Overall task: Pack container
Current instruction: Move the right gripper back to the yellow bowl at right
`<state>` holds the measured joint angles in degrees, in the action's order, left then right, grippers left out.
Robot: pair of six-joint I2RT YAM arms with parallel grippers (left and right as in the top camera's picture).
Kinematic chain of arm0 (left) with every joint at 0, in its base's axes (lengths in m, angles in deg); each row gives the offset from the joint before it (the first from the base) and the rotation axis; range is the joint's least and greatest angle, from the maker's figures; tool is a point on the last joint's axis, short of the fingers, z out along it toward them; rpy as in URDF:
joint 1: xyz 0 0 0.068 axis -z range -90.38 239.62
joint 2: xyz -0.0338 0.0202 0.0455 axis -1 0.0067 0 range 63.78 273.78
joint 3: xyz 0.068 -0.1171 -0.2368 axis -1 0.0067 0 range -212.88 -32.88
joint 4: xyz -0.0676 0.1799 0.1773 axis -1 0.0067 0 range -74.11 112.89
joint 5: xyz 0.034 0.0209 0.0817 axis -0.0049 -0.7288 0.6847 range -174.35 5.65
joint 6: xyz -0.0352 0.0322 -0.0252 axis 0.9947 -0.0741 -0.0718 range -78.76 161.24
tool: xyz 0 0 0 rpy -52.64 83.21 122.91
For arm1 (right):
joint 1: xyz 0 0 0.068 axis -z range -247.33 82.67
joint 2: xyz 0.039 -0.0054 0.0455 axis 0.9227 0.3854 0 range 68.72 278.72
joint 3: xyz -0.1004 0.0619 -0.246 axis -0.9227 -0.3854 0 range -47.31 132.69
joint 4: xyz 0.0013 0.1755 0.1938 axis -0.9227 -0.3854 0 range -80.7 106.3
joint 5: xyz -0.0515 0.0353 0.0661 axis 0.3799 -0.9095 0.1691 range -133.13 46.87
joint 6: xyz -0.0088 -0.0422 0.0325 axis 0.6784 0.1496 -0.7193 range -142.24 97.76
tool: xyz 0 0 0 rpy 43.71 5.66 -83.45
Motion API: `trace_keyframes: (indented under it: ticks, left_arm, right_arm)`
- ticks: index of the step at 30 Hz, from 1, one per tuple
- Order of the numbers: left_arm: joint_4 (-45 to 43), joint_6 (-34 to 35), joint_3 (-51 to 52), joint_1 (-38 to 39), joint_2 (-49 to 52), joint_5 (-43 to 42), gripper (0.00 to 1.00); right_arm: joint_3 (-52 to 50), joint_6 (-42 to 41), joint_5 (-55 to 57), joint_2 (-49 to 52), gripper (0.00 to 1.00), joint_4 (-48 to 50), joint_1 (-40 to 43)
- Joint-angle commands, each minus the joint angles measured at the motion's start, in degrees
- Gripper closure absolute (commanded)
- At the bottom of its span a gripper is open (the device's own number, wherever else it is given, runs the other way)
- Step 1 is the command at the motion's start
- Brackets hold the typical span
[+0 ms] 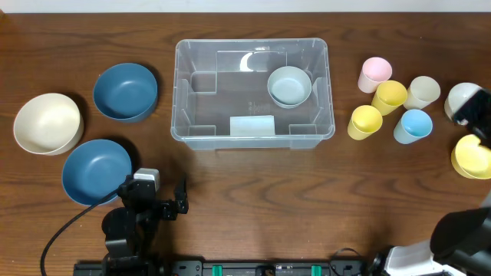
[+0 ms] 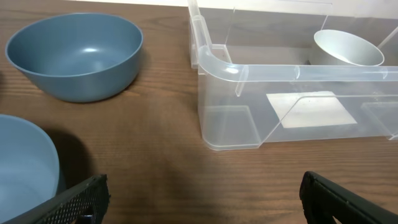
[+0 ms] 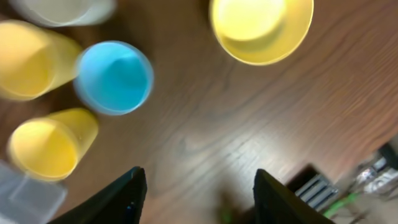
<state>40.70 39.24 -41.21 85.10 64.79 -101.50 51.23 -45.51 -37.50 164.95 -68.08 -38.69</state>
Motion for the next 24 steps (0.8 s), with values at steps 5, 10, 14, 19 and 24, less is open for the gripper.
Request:
trace_keyframes:
  ticks: [5, 10, 14, 19, 24]
  left_arm:
    - [0.1, -1.0, 1.1, -0.3, 0.0, 0.3, 0.02]
    - [0.1, -1.0, 1.1, -0.3, 0.0, 0.3, 0.02]
    - [0.1, -1.0, 1.1, -0.3, 0.0, 0.3, 0.02]
    - [0.1, -1.0, 1.1, -0.3, 0.0, 0.3, 0.02]
    - [0.1, -1.0, 1.1, -0.3, 0.0, 0.3, 0.02]
  right_arm:
    - [-13.8, -0.7, -6.1, -0.5, 0.46, 9.1, 11.0]
    - [-20.9, -0.7, -6.1, -0.5, 0.48, 15.5, 15.1]
    - [-25.3, -1.6, -6.1, -0.5, 0.50, 21.4, 18.3]
    - [-28.1, -2.5, -5.9, -0.5, 0.50, 27.8, 20.5]
    - [-30.1, -3.5, -4.2, -0.5, 0.53, 32.6, 20.9]
